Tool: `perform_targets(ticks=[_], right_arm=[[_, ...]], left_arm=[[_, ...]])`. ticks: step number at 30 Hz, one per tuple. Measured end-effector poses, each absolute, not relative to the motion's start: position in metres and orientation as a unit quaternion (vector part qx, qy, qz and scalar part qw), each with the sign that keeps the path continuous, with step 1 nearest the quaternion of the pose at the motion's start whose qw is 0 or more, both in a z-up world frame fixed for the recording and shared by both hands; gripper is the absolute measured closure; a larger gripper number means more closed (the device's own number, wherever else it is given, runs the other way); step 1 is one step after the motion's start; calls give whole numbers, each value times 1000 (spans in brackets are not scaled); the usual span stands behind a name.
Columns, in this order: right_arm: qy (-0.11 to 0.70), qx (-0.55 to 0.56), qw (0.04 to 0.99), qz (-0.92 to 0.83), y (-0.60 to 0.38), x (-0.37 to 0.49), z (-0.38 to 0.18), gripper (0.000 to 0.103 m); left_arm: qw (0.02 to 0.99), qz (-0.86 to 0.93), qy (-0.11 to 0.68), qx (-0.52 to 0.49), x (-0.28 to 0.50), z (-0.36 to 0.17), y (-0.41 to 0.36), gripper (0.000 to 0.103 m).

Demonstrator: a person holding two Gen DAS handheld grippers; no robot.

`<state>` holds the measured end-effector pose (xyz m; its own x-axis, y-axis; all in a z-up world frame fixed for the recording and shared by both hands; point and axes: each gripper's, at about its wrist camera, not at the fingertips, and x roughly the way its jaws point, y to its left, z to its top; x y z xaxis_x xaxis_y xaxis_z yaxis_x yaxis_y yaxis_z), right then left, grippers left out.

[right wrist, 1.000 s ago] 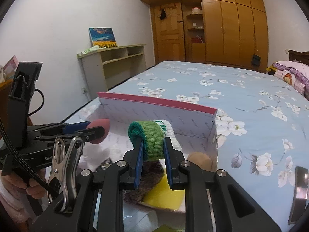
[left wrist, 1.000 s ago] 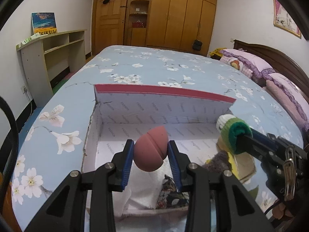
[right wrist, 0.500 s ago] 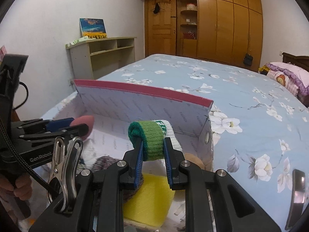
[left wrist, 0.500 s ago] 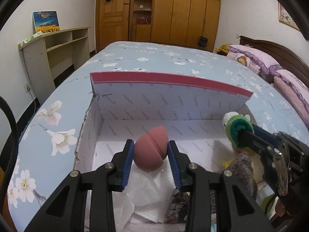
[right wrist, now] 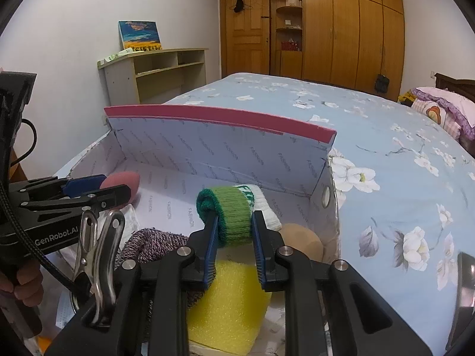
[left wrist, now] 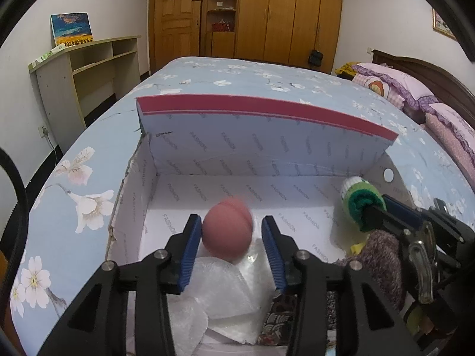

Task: Organize soft objects
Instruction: 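Open the right tool to drop the wristband while the left tool drops the sponge in the box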

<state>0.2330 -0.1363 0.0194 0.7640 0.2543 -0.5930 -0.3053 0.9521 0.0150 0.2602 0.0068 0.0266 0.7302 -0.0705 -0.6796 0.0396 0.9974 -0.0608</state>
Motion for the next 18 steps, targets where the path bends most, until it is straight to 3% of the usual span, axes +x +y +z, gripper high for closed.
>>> perform_targets(ticks=[4,18], right_arm=[[308,-29,938,154,-139,232,20,77],[280,0,947,157,-151,218,37,61]], left_arm=[[931,-31,362,-22,258,29,7,54],[937,-35,347,-20,236,52,6,53]])
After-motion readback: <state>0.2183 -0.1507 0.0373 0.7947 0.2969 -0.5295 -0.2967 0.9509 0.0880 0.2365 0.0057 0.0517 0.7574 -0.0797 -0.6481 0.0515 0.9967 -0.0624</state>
